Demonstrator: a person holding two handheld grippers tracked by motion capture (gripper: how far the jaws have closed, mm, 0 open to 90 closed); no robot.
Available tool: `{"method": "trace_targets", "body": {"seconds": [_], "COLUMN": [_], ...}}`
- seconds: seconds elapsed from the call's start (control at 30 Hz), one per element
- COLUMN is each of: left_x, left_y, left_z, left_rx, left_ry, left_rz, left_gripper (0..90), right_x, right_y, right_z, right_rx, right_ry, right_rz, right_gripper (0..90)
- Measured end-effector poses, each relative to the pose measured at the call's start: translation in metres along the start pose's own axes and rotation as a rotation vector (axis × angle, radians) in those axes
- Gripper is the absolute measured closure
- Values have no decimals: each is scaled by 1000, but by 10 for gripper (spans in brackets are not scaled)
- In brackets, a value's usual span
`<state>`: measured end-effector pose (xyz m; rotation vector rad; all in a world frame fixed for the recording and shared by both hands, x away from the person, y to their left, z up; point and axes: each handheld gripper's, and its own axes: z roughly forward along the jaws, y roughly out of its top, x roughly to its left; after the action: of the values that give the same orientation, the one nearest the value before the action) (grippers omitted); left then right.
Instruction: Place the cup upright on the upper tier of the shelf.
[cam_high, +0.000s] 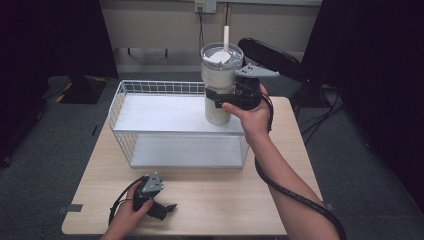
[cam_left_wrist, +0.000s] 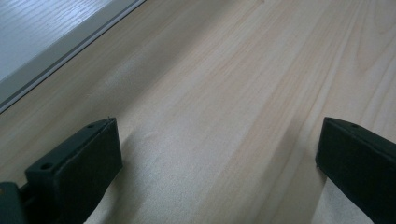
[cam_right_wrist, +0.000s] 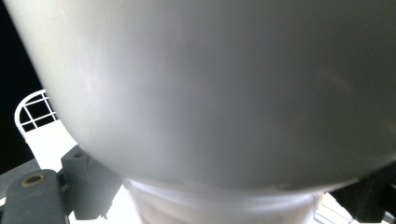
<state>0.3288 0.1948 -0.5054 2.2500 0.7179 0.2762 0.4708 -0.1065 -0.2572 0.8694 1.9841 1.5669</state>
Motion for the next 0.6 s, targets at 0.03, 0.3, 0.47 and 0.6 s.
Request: {"method": "trace_targets", "body": {"seconds": [0.03, 0.3, 0.47, 0.6], "left_x": [0, 0, 0, 0], "left_y": [0, 0, 0, 0], "left_z": [0, 0, 0, 0], "left_rx": [0, 0, 0, 0], "left_ry": [0, -1, -1, -2], "left_rz": [0, 1, 1, 1], "left_gripper": [0, 0, 0, 0], "right_x": [0, 0, 1, 0], "right_y": [0, -1, -2, -4], "right_z": [0, 5, 6, 5], "right_rx": [-2, -5, -13, -26], "right_ry": [0, 1, 2, -4], "right_rz": [-2, -6, -8, 5], "right_gripper": [104, 103, 103, 102]}}
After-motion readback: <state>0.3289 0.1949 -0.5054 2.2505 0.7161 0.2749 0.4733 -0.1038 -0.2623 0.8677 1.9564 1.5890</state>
